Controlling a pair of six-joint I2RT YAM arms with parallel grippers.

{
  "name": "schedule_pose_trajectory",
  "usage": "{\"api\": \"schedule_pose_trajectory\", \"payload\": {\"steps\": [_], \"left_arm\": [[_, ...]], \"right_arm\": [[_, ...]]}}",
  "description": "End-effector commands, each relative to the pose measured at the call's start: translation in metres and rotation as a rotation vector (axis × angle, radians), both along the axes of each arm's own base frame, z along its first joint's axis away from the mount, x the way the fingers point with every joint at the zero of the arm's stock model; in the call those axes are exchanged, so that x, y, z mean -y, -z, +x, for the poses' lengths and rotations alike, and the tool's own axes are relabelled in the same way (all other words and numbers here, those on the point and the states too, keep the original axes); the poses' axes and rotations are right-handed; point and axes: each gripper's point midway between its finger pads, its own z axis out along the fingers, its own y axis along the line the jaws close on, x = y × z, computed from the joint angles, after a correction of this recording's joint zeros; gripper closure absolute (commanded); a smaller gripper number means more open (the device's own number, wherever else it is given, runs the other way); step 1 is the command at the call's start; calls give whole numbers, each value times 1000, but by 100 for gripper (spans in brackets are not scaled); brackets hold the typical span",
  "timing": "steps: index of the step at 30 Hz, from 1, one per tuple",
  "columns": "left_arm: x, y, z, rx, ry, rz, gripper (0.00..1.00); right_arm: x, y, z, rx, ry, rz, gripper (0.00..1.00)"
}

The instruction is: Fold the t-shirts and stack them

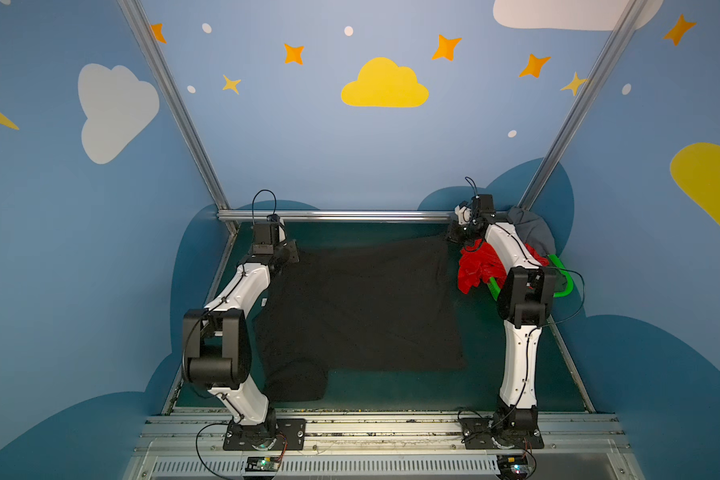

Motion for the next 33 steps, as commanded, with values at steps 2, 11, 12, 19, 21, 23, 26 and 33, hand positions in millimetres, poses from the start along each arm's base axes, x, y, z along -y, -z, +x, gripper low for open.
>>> {"api": "schedule_pose_trajectory", "payload": {"steps": [2,11,12,19,21,23,26,33], "left_arm": [[-3,-3,-5,54,-61,-15,96],[-3,0,-37,57,-118,-26,96],[-2,-1,-39,56,-120,-25,96],[-10,3,-59,54,-196,-38,96],[-10,5,-64,55,-206,-60,96],[-9,6,-68,54,-212,-80,96],[-10,8,-75,55,-231,-93,96],[-25,16,-95,52,-323,-88,96]], "right_arm": [[-2,-22,-13,58,-24,20,100],[-4,-17,-44,30,-26,48,100],[-4,-17,-48,24,-27,48,100],[-3,-18,-62,19,-17,66,100],[-5,-20,-64,21,-12,81,100],[-7,-19,-67,15,-15,98,100],[-9,-17,-74,2,-12,111,100],[-7,-9,-91,-2,-3,114,100]]}}
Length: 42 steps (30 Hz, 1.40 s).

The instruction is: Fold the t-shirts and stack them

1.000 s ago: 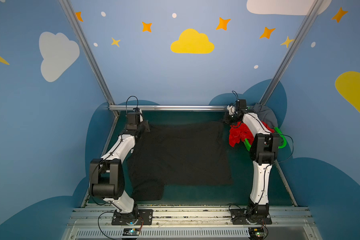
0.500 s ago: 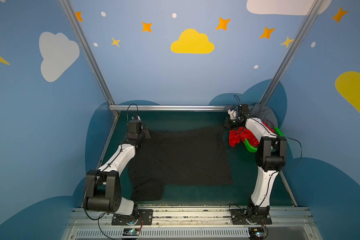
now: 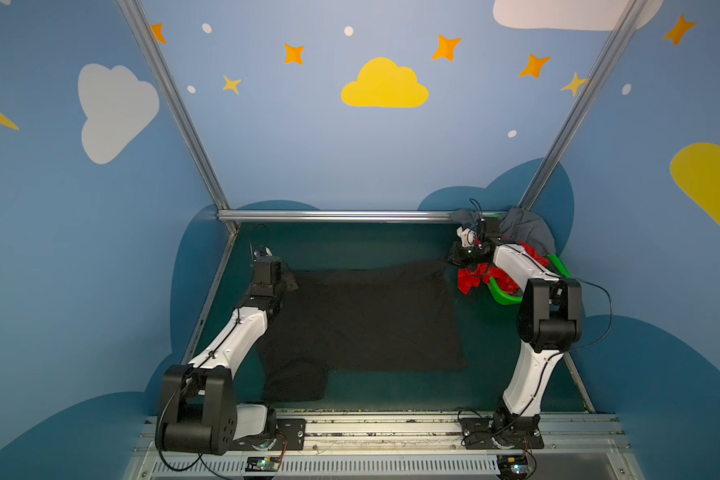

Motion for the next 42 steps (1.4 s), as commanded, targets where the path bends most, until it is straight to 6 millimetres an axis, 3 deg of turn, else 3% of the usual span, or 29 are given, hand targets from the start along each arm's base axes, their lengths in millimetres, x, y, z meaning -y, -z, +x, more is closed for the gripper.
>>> {"api": "schedule_pose_trajectory", "payload": {"steps": [1,14,15,16,17,18,20,22,24,26,29,35,42], "left_arm": [[-11,-7,-5,25,-70,4,96],[-36,35,-38,-92,-275,-17,96],[-35,39,-40,-106,-278,-23,95],[-34,42,-42,-116,-275,-30,87],[-34,45,-44,-125,-278,-36,75],[-34,47,-47,-132,-289,-48,73],[-35,49,-53,-139,-311,-63,73],[-36,47,-59,-135,-327,-80,54],[-36,43,-64,-126,-337,-91,37],[-40,39,-70,-120,-366,-95,29],[-43,32,-71,-112,-384,-105,27],[-29,37,-51,-179,-310,-158,24],[1,52,-19,-281,-171,-235,23]], "right_arm": [[0,-16,-4,49,4,22,100],[9,6,-30,8,44,18,100],[8,8,-32,0,44,22,100],[9,10,-34,-6,47,26,100],[9,12,-36,-11,48,27,87],[9,13,-38,-16,51,26,79],[11,15,-42,-27,59,22,74],[12,17,-47,-35,64,18,58],[13,17,-50,-44,68,13,58],[16,18,-55,-57,79,-2,59],[19,17,-62,-68,88,-24,58],[22,18,-73,-94,93,-78,46],[13,-2,-79,-39,61,-106,18]]}}
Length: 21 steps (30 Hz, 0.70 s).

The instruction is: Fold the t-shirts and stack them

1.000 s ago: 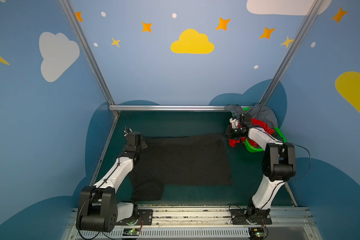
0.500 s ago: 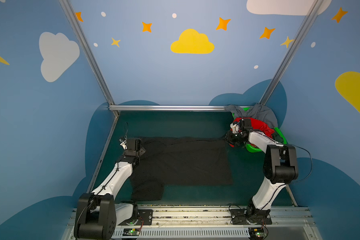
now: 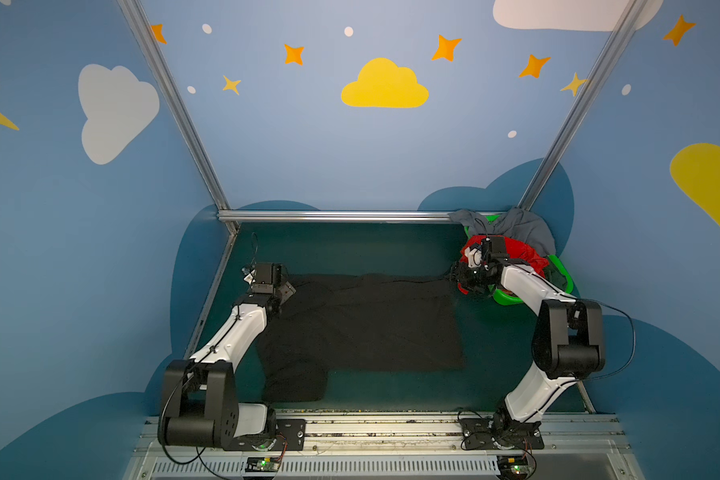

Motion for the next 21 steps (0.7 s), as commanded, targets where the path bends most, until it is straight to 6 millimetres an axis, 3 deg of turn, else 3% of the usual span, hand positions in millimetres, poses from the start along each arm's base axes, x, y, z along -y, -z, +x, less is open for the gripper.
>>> {"api": "schedule_pose_trajectory", "payload": {"steps": [1,5,13,21], "left_arm": [[23,4,10,-38,99,-82,22],[43,10,18,-53,170,-108,18],[70,43,8,-164,250,-101,19],[84,49,1,-168,263,-49,37]], "right_arm": [[-3,-21,-11,38,-20,-37,16],[-1,-30,-19,59,-16,-60,10],[3,-29,-31,72,9,-73,9],[-1,-23,-34,58,0,-55,9]]}}
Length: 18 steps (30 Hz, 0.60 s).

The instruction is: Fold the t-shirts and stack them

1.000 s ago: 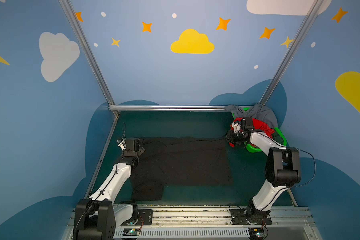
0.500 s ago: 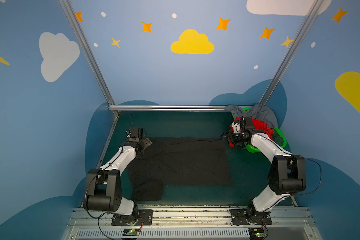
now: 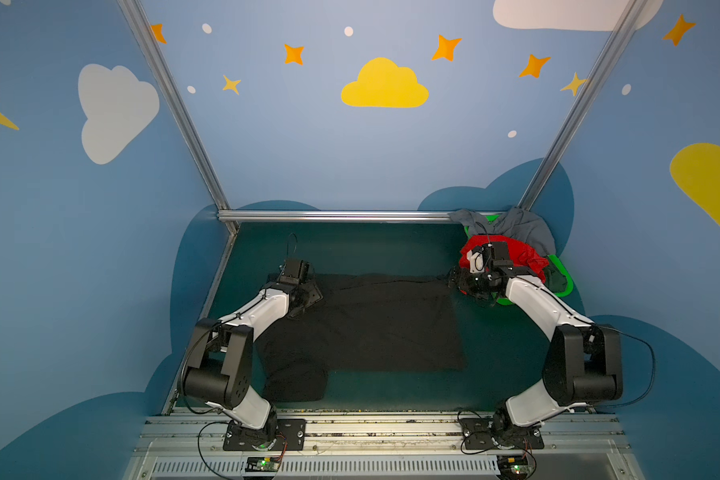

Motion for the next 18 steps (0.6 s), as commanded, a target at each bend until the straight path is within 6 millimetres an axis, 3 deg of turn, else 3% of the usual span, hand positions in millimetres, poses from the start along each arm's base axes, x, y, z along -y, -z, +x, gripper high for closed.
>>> {"api": "schedule_pose_trajectory", "payload": {"steps": [1,16,18], "left_arm": [[-5,4,-4,-3,-15,34,40],[-7,7,-16,-4,-29,66,83],[-6,5,-16,-1,-28,65,84]], "right_arm": [[-2,-3,-1,13,-7,3,9],[-5,-1,-2,4,-16,18,9],[-6,-2,-1,1,-21,21,9]]}}
